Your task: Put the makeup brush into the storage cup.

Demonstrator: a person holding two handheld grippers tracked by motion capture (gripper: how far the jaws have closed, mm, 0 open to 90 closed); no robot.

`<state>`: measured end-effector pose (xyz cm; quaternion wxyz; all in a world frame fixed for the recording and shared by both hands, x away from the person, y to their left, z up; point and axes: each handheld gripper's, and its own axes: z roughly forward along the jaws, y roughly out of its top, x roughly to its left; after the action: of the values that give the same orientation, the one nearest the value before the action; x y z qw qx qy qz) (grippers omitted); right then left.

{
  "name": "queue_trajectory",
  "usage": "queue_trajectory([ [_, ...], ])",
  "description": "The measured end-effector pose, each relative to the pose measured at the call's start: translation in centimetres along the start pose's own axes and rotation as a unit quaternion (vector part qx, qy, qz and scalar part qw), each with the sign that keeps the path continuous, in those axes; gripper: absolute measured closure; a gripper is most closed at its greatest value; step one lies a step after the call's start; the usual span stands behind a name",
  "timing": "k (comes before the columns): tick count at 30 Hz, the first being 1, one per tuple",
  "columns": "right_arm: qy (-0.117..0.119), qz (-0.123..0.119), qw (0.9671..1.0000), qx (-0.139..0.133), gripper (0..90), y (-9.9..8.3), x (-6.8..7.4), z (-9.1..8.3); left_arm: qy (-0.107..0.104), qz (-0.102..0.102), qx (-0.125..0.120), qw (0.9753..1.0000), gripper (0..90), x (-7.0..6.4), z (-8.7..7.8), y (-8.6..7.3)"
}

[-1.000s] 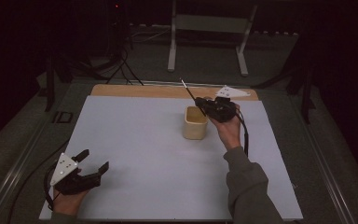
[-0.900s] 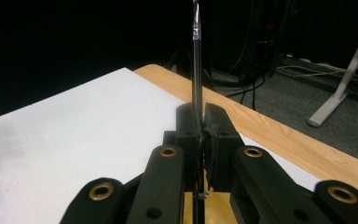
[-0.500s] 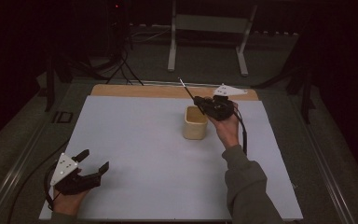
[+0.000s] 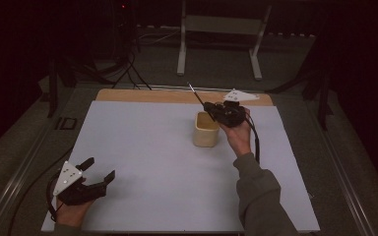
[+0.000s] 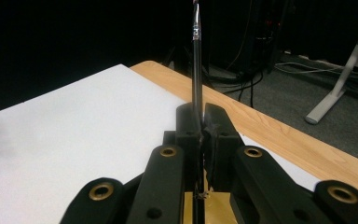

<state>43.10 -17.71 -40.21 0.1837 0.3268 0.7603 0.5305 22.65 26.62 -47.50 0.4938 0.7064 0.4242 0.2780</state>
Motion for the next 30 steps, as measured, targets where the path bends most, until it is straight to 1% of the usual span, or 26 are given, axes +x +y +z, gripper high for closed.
queue_trajectory([
  [16,-0.004,0.002,0.9999,0.010,85.4,-0.6,-0.3,0.6,0.000,0.000,0.000,1.0000,15.5,0.0,0.0,0.0],
  [30,-0.005,-0.002,0.9998,0.018,85.4,-1.4,-0.1,1.1,0.000,0.000,-0.002,1.0000,15.5,0.0,-0.1,0.0],
])
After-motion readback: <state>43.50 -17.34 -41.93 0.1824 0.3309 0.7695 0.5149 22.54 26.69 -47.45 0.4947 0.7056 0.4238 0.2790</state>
